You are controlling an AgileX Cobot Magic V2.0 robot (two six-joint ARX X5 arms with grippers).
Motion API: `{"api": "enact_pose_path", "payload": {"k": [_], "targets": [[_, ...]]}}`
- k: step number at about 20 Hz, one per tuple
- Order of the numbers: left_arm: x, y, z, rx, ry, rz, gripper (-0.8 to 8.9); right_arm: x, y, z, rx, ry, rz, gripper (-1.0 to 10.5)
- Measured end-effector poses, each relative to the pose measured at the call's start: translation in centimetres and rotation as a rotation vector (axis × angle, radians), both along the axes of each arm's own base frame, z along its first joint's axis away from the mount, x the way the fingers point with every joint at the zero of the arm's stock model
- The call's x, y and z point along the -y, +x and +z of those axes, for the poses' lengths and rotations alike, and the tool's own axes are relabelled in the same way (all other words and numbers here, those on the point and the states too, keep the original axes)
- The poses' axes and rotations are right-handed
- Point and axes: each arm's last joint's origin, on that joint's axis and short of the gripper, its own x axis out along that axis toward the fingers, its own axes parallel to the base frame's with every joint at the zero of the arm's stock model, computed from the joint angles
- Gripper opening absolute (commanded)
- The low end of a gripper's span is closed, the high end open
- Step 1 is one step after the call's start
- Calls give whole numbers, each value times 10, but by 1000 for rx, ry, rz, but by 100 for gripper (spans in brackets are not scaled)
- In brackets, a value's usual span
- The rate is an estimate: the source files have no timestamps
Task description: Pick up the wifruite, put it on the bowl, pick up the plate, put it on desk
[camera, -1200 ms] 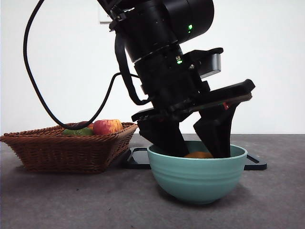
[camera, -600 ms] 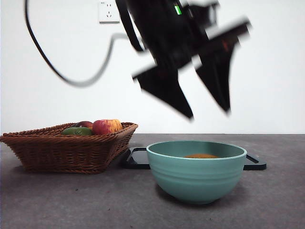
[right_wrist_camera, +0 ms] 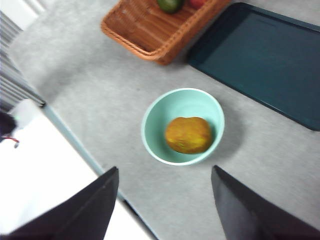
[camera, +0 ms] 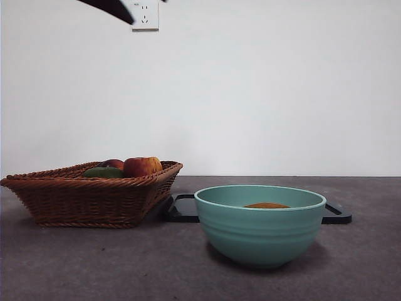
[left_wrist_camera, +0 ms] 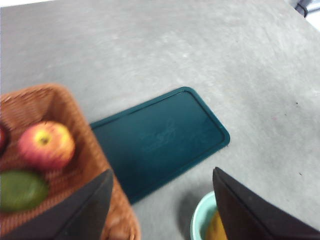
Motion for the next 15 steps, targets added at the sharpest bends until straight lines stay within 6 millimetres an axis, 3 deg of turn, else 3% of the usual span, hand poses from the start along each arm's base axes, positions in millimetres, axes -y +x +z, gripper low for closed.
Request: {"api": "enact_pose_path", "payload": {"k": [4,9,15], "targets": [[-28,-20,-30,-78,-16,-11,312,0,0,0,4,-16,-16,294],[-41,-57,-74,-226,-77,-190,311,0,0,0,4,-16,-16,294],[-43,-69,-82,-327,-82,-328,312,1,0,0,4,-17,-16,294]]}}
